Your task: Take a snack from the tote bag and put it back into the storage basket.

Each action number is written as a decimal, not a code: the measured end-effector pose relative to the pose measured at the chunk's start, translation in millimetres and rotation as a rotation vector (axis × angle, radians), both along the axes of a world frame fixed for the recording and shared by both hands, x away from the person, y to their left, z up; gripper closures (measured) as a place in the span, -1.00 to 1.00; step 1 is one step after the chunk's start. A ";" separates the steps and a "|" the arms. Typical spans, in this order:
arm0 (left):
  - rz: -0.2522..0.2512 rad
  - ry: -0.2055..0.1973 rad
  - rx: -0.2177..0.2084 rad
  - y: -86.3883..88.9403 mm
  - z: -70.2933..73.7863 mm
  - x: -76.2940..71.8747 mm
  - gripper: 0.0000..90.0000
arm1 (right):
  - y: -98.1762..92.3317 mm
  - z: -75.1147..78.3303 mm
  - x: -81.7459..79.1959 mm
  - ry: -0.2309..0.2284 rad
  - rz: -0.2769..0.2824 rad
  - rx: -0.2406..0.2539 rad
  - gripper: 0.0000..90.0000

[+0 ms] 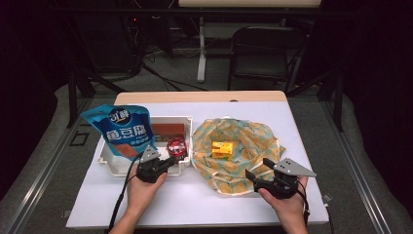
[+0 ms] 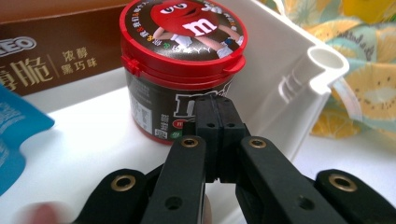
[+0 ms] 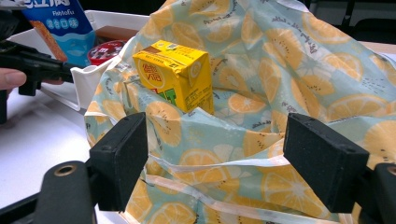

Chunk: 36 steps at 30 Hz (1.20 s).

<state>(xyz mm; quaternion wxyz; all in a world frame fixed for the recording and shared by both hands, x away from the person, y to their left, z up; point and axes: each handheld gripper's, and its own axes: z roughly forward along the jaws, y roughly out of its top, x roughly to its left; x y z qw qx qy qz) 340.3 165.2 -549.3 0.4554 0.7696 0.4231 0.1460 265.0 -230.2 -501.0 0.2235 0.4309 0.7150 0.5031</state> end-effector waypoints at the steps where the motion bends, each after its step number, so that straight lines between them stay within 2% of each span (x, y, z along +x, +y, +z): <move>1: -0.005 0.002 -0.003 -0.6 -0.7 1.4 1.00 | 0.0 0.1 -0.1 0.000 0.001 -0.002 -0.51; 3: 0.005 0.000 0.009 -2.1 -1.4 3.0 1.00 | 0.0 0.0 0.0 0.001 0.001 -0.001 -0.51; 9: 0.022 0.006 0.001 -4.9 -0.7 10.3 1.00 | 0.2 -0.5 -0.2 0.003 -0.001 -0.004 -0.51; 15: 0.053 0.030 -0.014 -3.5 0.8 16.6 1.00 | 1.3 -1.2 0.3 0.001 -0.001 0.000 -0.51; 24: 0.038 0.041 -0.029 -9.2 1.3 20.3 0.98 | 2.7 -1.7 0.6 0.005 0.003 -0.004 -0.51; 28: 0.042 0.029 -0.016 -13.2 0.6 22.0 0.96 | 2.9 -1.6 0.4 0.005 0.004 -0.005 -0.50; 31: 0.049 0.047 -0.022 -9.8 0.9 24.6 0.96 | 2.9 -1.8 0.5 0.005 0.004 -0.005 -0.51; 36: 0.052 0.054 -0.026 -8.8 0.2 26.5 0.97 | 3.8 -1.9 0.7 0.004 0.006 -0.007 -0.50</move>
